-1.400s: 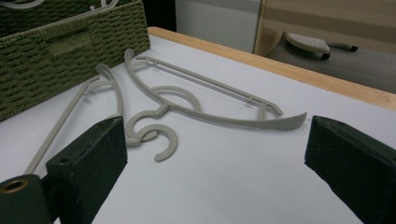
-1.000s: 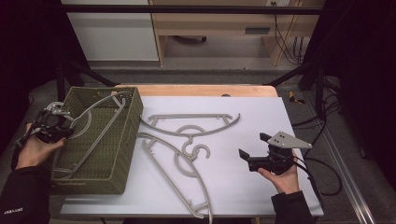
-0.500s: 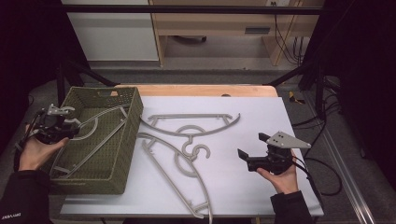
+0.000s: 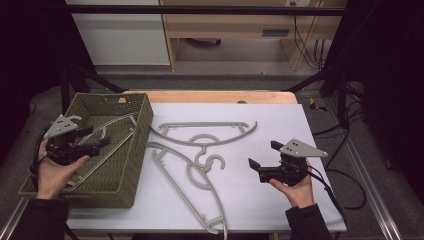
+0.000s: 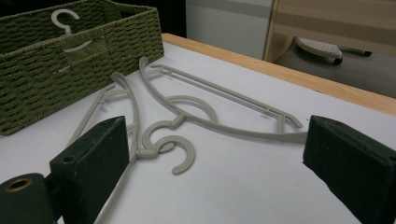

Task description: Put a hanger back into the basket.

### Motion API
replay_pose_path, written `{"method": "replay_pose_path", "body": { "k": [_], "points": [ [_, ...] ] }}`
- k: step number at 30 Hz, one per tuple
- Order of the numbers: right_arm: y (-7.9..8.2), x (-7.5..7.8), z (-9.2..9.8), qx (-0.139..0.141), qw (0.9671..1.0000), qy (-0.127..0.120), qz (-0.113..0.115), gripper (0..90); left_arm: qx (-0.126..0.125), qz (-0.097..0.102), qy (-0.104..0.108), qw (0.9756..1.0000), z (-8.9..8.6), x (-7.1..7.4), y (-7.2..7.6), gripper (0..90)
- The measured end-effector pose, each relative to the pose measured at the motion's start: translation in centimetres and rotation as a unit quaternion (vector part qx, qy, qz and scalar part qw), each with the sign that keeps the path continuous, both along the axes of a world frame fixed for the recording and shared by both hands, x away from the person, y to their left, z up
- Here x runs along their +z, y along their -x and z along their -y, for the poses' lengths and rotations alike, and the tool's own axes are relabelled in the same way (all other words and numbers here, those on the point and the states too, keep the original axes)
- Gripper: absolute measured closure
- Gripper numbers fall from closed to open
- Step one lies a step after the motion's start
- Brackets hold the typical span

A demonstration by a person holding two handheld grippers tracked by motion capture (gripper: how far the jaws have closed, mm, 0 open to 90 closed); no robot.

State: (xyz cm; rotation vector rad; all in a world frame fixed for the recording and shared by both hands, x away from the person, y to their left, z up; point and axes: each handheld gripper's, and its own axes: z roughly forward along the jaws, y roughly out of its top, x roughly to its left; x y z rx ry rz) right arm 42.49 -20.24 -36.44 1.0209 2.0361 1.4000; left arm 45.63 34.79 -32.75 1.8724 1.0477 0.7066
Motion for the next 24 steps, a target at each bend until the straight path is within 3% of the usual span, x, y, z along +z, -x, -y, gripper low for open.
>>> {"method": "replay_pose_path", "body": {
  "k": [1,9,13,17,24],
  "points": [
    [0.0,0.0,-0.1,0.003,1.0000,0.001,0.001,7.6,-0.007,0.004,0.014,0.9999,0.5,-0.1,0.3,27.3],
    [-0.4,-0.4,-0.9,0.008,0.9999,0.003,-0.010,7.9,-0.048,0.022,0.059,0.9969,4.3,-1.4,2.9,14.8],
    [-0.6,-0.7,-1.6,0.013,0.9998,0.003,-0.016,8.3,-0.063,0.020,0.051,0.9965,5.9,-2.2,3.6,12.3],
    [-0.6,-1.0,-2.5,0.019,0.9995,0.011,-0.022,8.8,-0.081,0.023,0.064,0.9944,7.2,-2.8,4.4,11.7],
    [-0.9,-1.4,-4.4,0.029,0.9986,0.024,-0.037,9.8,-0.108,0.020,0.051,0.9927,8.8,-4.1,5.1,10.0]
  ]
}}
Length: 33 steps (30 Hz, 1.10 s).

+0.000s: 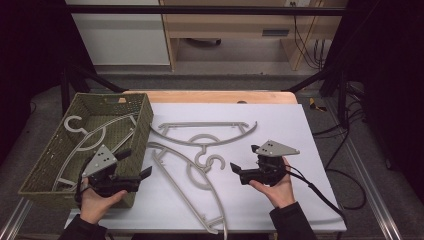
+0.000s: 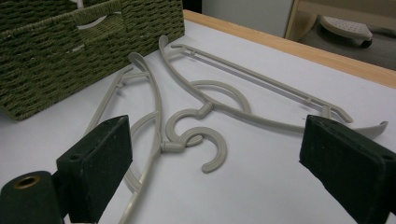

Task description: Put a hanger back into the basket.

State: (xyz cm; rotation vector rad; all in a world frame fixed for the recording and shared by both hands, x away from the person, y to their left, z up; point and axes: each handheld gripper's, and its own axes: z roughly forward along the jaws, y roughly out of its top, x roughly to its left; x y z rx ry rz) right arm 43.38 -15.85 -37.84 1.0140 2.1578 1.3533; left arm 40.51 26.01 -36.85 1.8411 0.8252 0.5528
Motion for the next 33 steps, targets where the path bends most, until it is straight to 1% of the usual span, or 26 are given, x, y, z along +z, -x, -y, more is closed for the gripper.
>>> {"method": "replay_pose_path", "body": {
  "k": [2,4,6,9,11,13,15,19,20,23,24,25,27,28,29,32,33],
  "points": [
    [0.0,-0.1,-0.6,0.002,1.0000,0.005,-0.002,10.2,-0.006,0.001,-0.008,1.0000,0.2,-0.2,0.2,8.8],
    [0.0,-0.2,-1.1,0.006,0.9999,0.011,-0.007,10.3,-0.009,-0.003,-0.001,1.0000,0.3,-0.3,0.3,8.4],
    [-0.1,-0.4,-1.8,0.014,0.9997,0.015,-0.013,10.6,-0.011,-0.001,-0.002,0.9999,0.3,-0.4,0.4,8.4],
    [-0.3,-0.7,-2.7,0.019,0.9992,0.027,-0.022,11.1,-0.015,-0.002,0.002,0.9999,0.3,-0.5,0.4,8.2],
    [-0.5,-0.8,-3.1,0.023,0.9988,0.034,-0.026,12.5,-0.016,-0.005,0.003,0.9999,0.2,-0.6,0.4,8.2],
    [-0.6,-1.0,-3.7,0.027,0.9982,0.039,-0.035,14.7,-0.017,-0.007,0.006,0.9998,0.1,-0.7,0.4,8.2],
    [-0.8,-1.3,-4.2,0.032,0.9972,0.052,-0.043,16.4,-0.017,-0.011,0.003,0.9998,0.2,-1.0,0.4,8.2],
    [-1.0,-1.9,-5.1,0.039,0.9940,0.081,-0.061,20.4,-0.021,-0.015,-0.010,0.9996,0.5,-1.4,0.3,8.2],
    [-1.1,-2.2,-5.4,0.041,0.9929,0.090,-0.066,21.7,-0.022,-0.014,-0.009,0.9996,0.5,-1.4,0.3,8.3],
    [-1.1,-2.9,-5.9,0.045,0.9905,0.102,-0.081,23.7,-0.025,-0.013,-0.016,0.9995,0.8,-1.4,0.4,8.3],
    [-1.0,-3.2,-6.1,0.049,0.9891,0.110,-0.085,25.8,-0.026,-0.014,-0.016,0.9994,0.8,-1.4,0.4,8.3],
    [-1.0,-3.5,-6.2,0.049,0.9883,0.113,-0.089,26.5,-0.027,-0.013,-0.018,0.9994,0.8,-1.3,0.5,8.2],
    [-1.0,-4.1,-6.6,0.055,0.9855,0.126,-0.100,28.7,-0.027,-0.009,-0.014,0.9995,0.7,-1.1,0.6,8.2],
    [-1.0,-4.1,-6.6,0.055,0.9855,0.126,-0.100,28.7,-0.027,-0.009,-0.014,0.9995,0.7,-1.1,0.6,8.3],
    [-1.0,-4.6,-7.0,0.057,0.9829,0.132,-0.116,31.0,-0.027,-0.009,-0.013,0.9995,0.7,-1.1,0.6,8.3],
    [-1.1,-5.1,-7.6,0.062,0.9795,0.143,-0.128,34.7,-0.026,-0.009,-0.013,0.9995,0.6,-1.0,0.6,8.3],
    [-1.2,-5.2,-7.8,0.061,0.9788,0.145,-0.131,35.7,-0.026,-0.009,-0.014,0.9995,0.6,-1.0,0.6,8.3]
  ]
}}
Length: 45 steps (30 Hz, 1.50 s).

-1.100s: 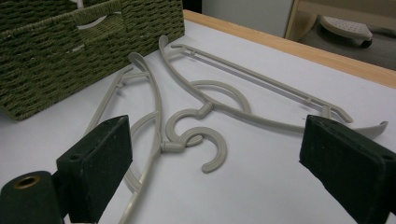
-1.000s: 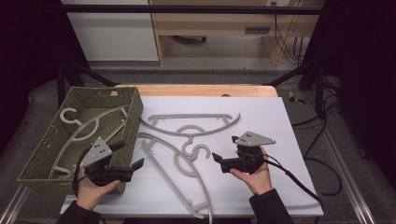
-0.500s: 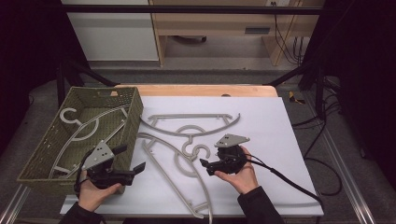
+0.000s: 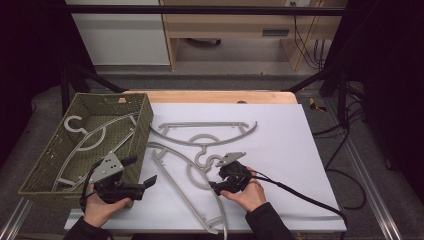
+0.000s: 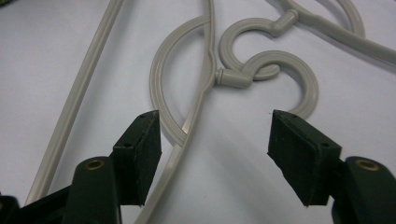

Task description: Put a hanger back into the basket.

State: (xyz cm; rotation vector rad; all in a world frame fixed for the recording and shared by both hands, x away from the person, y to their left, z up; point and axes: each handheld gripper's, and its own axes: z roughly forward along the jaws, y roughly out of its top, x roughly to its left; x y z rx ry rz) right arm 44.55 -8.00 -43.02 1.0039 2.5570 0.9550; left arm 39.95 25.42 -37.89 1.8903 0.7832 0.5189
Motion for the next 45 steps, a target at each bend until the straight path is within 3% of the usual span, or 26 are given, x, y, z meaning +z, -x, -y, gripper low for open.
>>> {"method": "replay_pose_path", "body": {
  "k": [15,27,33,38,45],
  "points": [
    [-1.9,-1.4,-3.1,0.009,0.9993,0.016,-0.033,55.7,0.004,0.000,0.005,1.0000,-0.5,0.3,0.0,8.9],
    [-2.8,-3.0,-3.5,-0.005,0.9983,0.033,-0.048,65.8,0.003,-0.001,0.003,1.0000,-0.5,0.3,0.0,9.4],
    [-2.8,-3.2,-3.6,0.005,0.9982,0.027,-0.054,73.2,0.003,0.000,0.003,1.0000,-0.5,0.3,0.0,9.6],
    [-3.0,-3.1,-3.5,-0.004,0.9976,0.023,-0.065,74.8,0.003,0.000,0.002,1.0000,-0.5,0.3,-0.1,9.7],
    [-3.3,-2.7,-3.1,-0.018,0.9958,0.053,-0.072,80.6,0.002,0.000,0.001,1.0000,-0.5,0.3,0.0,9.9]
  ]
}}
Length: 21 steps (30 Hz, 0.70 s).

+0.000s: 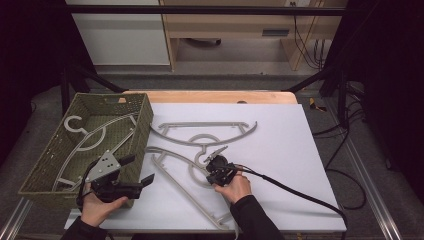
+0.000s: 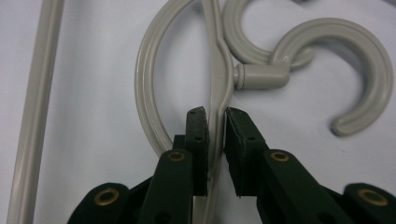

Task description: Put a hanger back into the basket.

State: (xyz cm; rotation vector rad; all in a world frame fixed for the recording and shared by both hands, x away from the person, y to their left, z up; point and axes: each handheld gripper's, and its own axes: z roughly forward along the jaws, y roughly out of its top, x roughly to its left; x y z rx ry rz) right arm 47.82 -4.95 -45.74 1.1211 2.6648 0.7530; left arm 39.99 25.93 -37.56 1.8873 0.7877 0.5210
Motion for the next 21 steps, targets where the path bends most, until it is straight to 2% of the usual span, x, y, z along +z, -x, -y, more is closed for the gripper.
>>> {"method": "replay_pose_path", "body": {
  "k": [3,10,13,18,21],
  "points": [
    [-0.20,0.14,0.38,-0.003,0.9999,0.015,0.006,82.7,0.000,-0.001,0.000,1.0000,0.01,-0.02,0.00,9.9],
    [-0.37,0.20,0.75,0.008,0.9998,0.016,0.003,82.1,-0.001,0.000,0.000,1.0000,-0.01,0.03,0.04,10.0],
    [-0.22,0.36,0.74,0.012,0.9996,0.018,0.017,74.4,-0.002,0.000,0.000,1.0000,-0.01,0.05,0.05,10.0],
    [-0.35,0.92,0.93,0.012,0.9997,0.018,0.007,69.7,-0.004,0.000,-0.001,1.0000,0.04,0.12,0.09,10.1],
    [-0.56,0.66,0.85,0.009,0.9997,0.024,0.003,70.5,-0.005,-0.002,-0.002,1.0000,0.06,0.12,0.09,10.2]
  ]
}}
